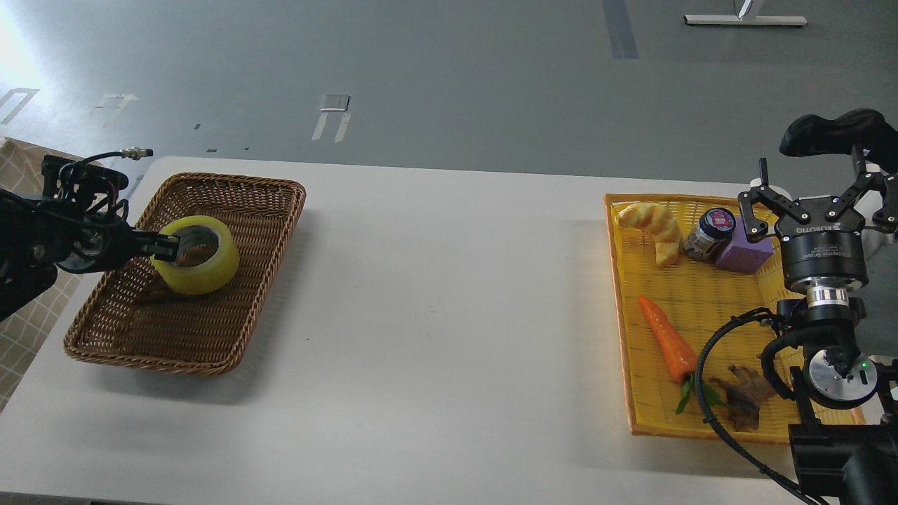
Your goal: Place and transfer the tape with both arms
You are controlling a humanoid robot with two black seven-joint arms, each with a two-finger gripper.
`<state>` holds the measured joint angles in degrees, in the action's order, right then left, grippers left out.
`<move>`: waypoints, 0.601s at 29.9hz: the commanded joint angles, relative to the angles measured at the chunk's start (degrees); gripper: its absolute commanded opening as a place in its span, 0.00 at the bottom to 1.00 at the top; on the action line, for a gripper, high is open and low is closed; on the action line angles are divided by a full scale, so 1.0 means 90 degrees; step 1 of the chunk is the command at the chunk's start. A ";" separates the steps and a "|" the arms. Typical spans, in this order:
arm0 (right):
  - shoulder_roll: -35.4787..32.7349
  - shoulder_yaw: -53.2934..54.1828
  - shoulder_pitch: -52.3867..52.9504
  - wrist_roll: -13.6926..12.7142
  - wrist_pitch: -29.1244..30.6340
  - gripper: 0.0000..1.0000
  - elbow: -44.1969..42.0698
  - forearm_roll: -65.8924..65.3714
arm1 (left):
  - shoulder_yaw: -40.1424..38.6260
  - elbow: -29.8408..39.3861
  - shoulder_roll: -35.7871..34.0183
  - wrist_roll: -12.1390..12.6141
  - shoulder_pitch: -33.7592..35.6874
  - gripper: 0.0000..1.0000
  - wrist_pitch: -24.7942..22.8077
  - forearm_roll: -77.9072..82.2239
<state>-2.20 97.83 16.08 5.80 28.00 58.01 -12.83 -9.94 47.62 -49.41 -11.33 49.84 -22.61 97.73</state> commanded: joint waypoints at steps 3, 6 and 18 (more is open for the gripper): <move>0.0000 -0.0001 -0.0009 0.0010 0.0000 1.00 0.0000 0.0000 | 0.0001 0.0002 0.0001 -0.0011 -0.0010 0.73 -0.0026 -0.0136; 0.0000 -0.0001 -0.0009 0.0000 0.0000 1.00 0.0000 0.0000 | 0.0001 0.0012 0.0001 -0.0011 0.0010 0.77 -0.0036 -0.0224; 0.0000 -0.0001 -0.0019 0.0000 0.0000 1.00 0.0010 0.0000 | -0.0029 0.0080 -0.0018 0.0019 0.1481 0.80 -0.0133 -0.1473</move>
<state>-2.24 97.83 15.90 5.83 28.00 58.00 -12.83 -10.10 47.92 -49.57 -11.23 58.34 -23.13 86.76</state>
